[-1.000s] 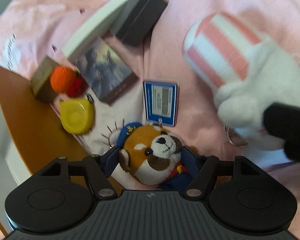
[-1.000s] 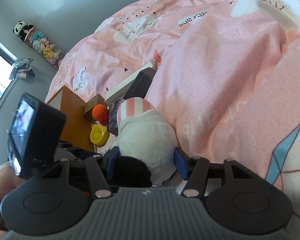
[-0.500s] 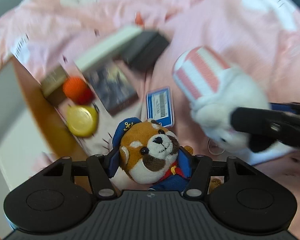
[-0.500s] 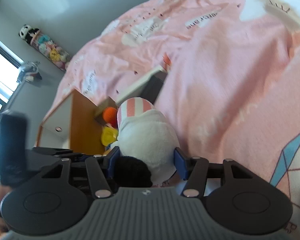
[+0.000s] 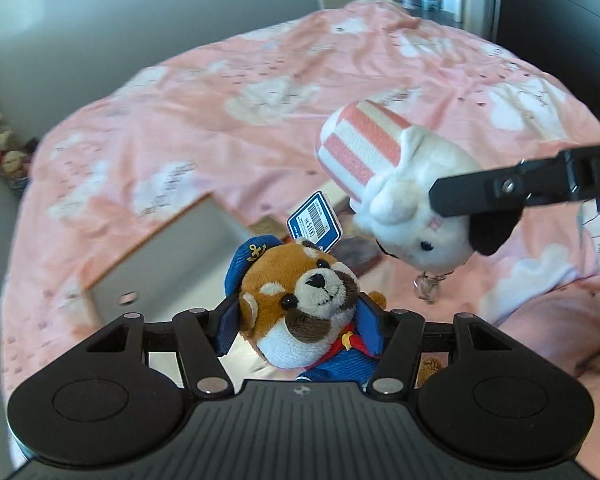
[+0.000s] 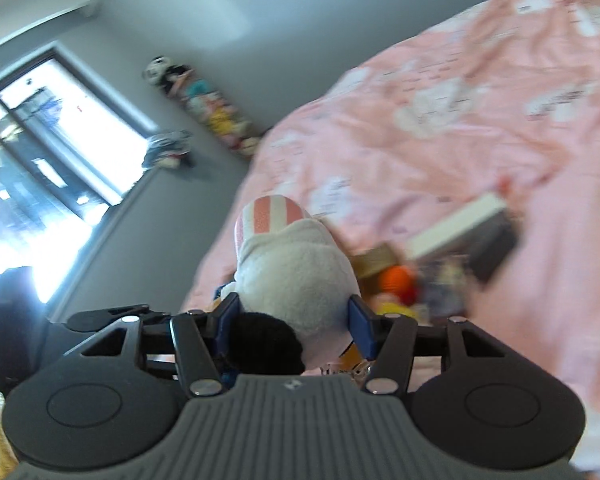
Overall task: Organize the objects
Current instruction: 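Carry the raccoon plush with the left tool while the right carries the bunny over the box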
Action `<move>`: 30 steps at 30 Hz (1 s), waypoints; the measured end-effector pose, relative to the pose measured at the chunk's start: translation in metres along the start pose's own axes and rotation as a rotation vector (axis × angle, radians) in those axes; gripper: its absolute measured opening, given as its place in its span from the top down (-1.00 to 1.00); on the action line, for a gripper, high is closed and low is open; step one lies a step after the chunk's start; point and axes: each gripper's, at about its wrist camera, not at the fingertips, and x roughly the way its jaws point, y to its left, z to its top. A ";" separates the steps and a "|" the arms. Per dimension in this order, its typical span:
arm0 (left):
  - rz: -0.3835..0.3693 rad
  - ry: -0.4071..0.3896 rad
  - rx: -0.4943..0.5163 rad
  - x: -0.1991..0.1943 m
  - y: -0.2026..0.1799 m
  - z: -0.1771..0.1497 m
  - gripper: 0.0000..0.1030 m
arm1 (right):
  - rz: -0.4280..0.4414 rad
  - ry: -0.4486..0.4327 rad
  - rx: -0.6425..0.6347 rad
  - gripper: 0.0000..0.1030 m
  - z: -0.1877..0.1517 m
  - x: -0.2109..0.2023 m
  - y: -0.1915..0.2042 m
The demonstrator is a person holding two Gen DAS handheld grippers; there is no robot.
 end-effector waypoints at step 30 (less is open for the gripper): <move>0.073 0.304 0.259 0.099 0.046 -0.096 -0.37 | -0.171 0.564 0.194 -0.14 -0.077 0.210 0.019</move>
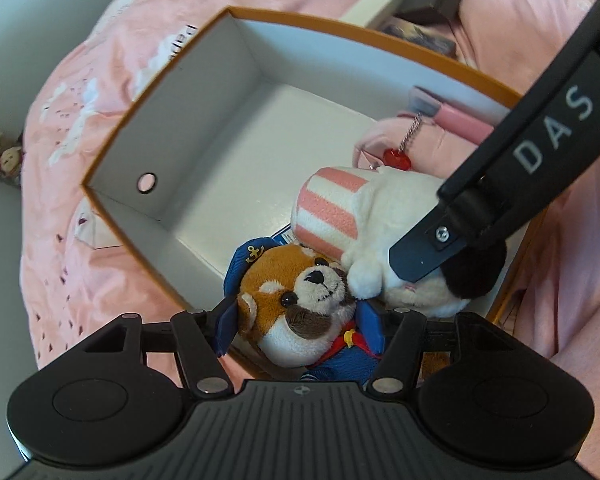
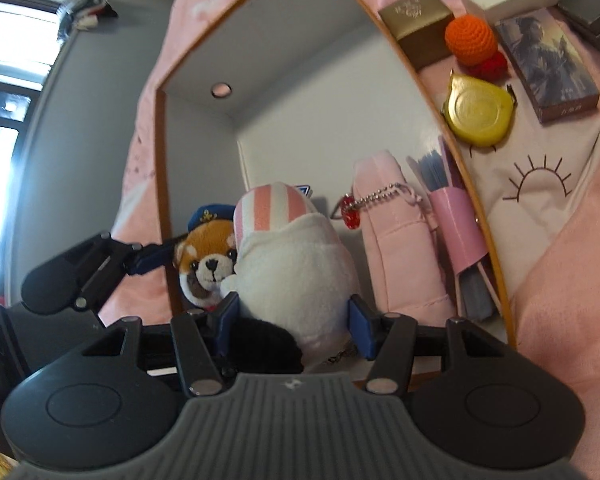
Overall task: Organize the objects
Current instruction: 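Carry the raccoon plush with the left tool while the right carries the bunny over the box, then lower both plushes into the box and open both tools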
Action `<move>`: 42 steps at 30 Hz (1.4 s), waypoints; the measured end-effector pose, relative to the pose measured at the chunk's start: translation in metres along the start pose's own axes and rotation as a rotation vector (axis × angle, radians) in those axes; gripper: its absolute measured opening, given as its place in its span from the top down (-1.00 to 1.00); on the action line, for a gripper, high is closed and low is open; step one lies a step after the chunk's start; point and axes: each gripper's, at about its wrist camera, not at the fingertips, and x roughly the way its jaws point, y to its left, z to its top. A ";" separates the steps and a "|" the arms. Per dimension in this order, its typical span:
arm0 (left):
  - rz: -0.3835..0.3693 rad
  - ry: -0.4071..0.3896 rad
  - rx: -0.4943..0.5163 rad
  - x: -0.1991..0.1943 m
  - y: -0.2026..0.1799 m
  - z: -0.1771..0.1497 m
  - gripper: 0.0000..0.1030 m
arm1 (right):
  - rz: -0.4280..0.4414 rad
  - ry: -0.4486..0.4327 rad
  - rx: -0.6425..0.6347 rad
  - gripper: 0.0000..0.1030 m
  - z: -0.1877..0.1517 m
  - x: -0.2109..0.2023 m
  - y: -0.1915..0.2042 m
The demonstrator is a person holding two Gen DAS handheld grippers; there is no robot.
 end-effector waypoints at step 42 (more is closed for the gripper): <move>-0.184 0.001 0.050 0.031 0.047 0.008 0.05 | -0.190 0.117 -0.551 -0.14 0.024 0.050 0.039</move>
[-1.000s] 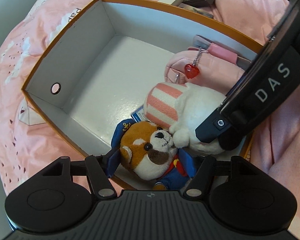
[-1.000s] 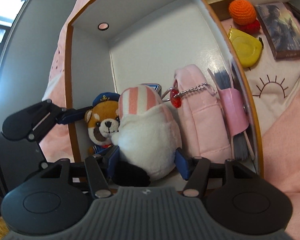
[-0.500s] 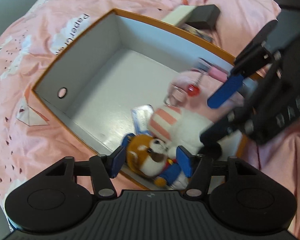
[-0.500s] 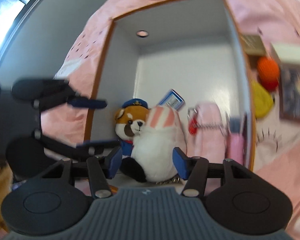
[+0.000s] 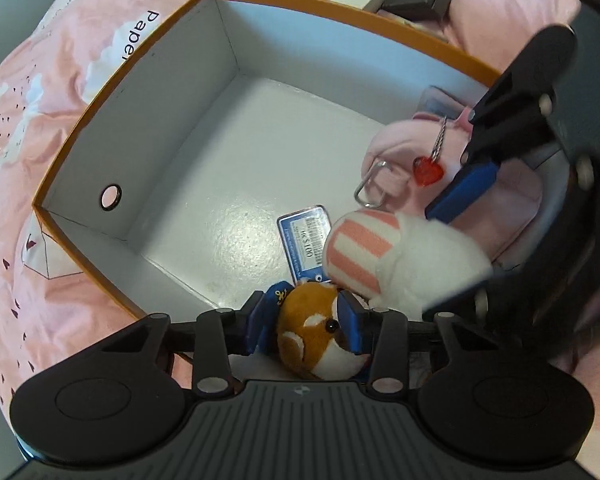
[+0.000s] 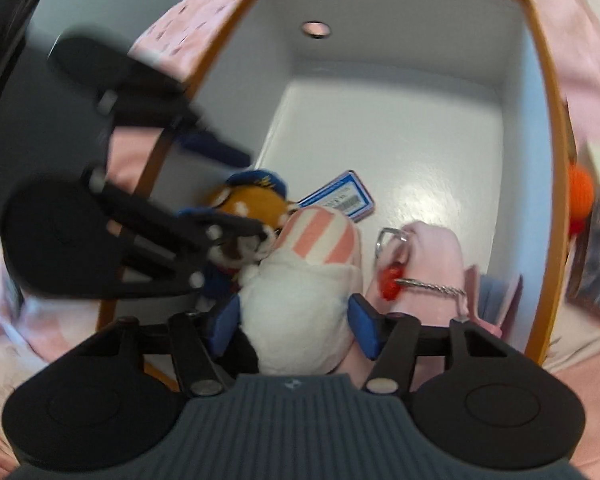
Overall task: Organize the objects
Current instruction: 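Lower both plushes into the box and open both tools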
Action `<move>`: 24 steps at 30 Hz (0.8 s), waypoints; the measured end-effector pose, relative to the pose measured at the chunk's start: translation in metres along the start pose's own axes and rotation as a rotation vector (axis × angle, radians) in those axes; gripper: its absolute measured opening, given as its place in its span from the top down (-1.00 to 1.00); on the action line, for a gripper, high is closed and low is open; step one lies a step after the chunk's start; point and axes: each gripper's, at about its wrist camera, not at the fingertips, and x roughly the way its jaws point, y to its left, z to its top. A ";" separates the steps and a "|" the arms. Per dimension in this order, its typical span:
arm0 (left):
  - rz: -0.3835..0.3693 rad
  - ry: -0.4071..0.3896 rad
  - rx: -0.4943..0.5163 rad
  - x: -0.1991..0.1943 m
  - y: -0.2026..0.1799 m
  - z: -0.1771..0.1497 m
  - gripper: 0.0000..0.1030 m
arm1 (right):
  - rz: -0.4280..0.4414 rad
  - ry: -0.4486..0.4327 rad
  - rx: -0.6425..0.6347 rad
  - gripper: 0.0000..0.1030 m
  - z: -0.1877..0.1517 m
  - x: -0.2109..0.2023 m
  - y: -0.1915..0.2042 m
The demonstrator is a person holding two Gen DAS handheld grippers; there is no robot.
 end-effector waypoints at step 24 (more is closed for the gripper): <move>-0.043 0.086 0.068 0.013 0.003 0.026 0.55 | 0.024 -0.020 -0.012 0.01 -0.008 -0.013 -0.006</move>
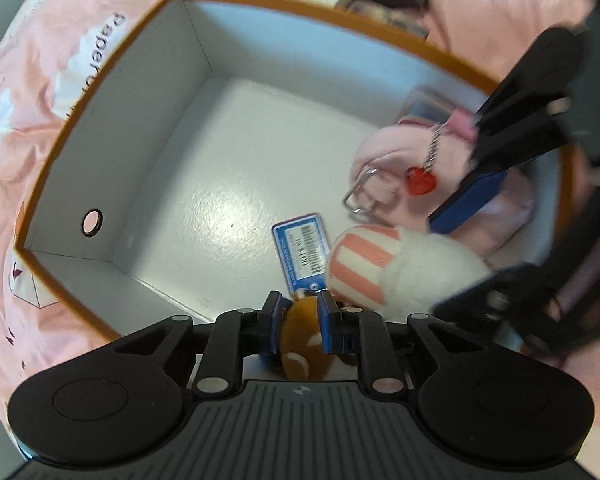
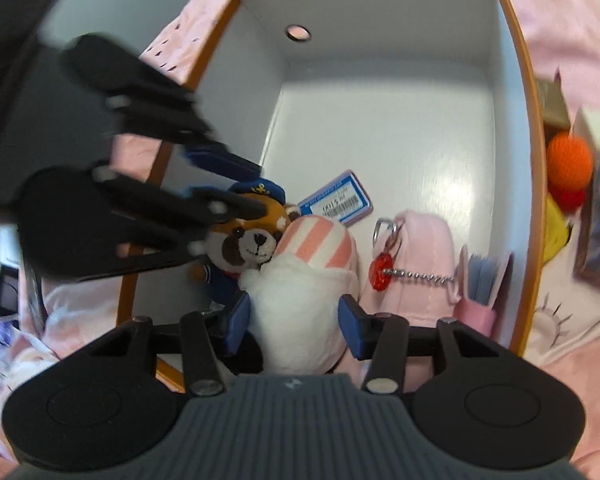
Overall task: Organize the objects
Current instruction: 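Lower both plushes into the box and open both tools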
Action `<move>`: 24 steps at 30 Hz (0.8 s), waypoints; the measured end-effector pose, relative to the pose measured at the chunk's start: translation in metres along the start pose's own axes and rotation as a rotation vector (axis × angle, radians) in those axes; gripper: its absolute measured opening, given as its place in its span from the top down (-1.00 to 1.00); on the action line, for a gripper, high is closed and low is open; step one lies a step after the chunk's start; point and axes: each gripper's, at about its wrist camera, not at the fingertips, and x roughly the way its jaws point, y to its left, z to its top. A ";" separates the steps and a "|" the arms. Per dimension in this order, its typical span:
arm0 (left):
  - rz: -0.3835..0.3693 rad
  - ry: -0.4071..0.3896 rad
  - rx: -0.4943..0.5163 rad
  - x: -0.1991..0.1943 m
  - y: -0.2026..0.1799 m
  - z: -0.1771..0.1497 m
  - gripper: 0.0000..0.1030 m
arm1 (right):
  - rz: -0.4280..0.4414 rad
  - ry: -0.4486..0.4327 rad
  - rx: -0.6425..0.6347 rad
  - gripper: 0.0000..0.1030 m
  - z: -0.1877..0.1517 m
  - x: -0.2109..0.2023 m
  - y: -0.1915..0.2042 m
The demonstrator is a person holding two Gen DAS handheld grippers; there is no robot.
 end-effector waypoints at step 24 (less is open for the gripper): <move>-0.076 0.150 -0.170 0.025 0.008 0.010 0.43 | 0.026 -0.040 -0.042 0.22 -0.021 0.000 -0.008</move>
